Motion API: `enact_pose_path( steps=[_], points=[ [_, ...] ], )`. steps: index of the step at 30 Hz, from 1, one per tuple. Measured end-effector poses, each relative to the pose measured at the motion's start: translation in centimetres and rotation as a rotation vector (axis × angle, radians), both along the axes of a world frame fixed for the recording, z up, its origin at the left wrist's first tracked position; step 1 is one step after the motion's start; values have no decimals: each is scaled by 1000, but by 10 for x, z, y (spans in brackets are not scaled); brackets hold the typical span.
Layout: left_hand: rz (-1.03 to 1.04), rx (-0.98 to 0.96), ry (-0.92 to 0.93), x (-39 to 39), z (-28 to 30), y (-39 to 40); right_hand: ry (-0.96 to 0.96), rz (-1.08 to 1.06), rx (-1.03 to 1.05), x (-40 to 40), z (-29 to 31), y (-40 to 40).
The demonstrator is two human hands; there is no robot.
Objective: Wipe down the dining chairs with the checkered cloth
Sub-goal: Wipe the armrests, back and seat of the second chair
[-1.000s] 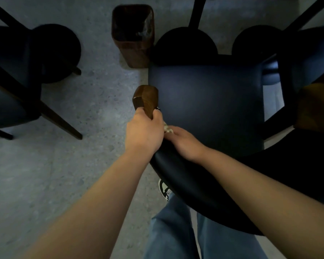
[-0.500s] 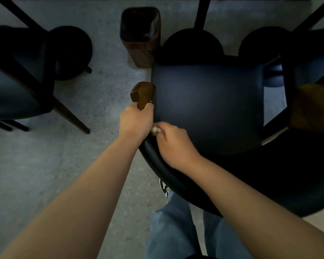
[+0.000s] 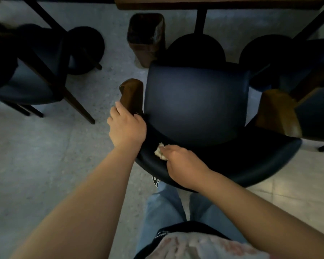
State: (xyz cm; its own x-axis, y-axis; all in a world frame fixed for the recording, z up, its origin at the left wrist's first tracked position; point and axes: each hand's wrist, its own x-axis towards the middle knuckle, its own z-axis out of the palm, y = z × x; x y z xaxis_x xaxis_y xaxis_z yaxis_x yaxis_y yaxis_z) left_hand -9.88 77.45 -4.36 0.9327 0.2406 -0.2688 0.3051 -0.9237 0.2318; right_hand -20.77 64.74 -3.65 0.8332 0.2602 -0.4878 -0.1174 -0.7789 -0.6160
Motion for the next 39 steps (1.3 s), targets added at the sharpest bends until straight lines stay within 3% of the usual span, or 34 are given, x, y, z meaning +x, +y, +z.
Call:
enact_pose_path(
  steps=[4,13,18,21,24,27,31,36,39],
  points=[
    [-18,115,44,-18,-3,-7,62,113,-50,-21,4,-47],
    [-34,156,65,-16,-6,-7,175,252,-269,-27,1,-141],
    [-195,218,195,-13,-3,6,245,314,-580,5,4,-209],
    [-486,276,212,5,-1,28,304,260,-643,16,0,-225],
    [-990,356,184,31,0,39,401,204,-602,26,-5,-219],
    [-1283,281,315,46,0,35,438,243,-621,41,-17,-206],
    [-1285,225,373,48,1,36,502,244,-681,56,-41,-190],
    [-1271,152,321,50,1,36,586,34,-675,69,-70,-185],
    [-1252,100,288,50,0,39,652,136,-721,70,-79,-182]
  ],
)
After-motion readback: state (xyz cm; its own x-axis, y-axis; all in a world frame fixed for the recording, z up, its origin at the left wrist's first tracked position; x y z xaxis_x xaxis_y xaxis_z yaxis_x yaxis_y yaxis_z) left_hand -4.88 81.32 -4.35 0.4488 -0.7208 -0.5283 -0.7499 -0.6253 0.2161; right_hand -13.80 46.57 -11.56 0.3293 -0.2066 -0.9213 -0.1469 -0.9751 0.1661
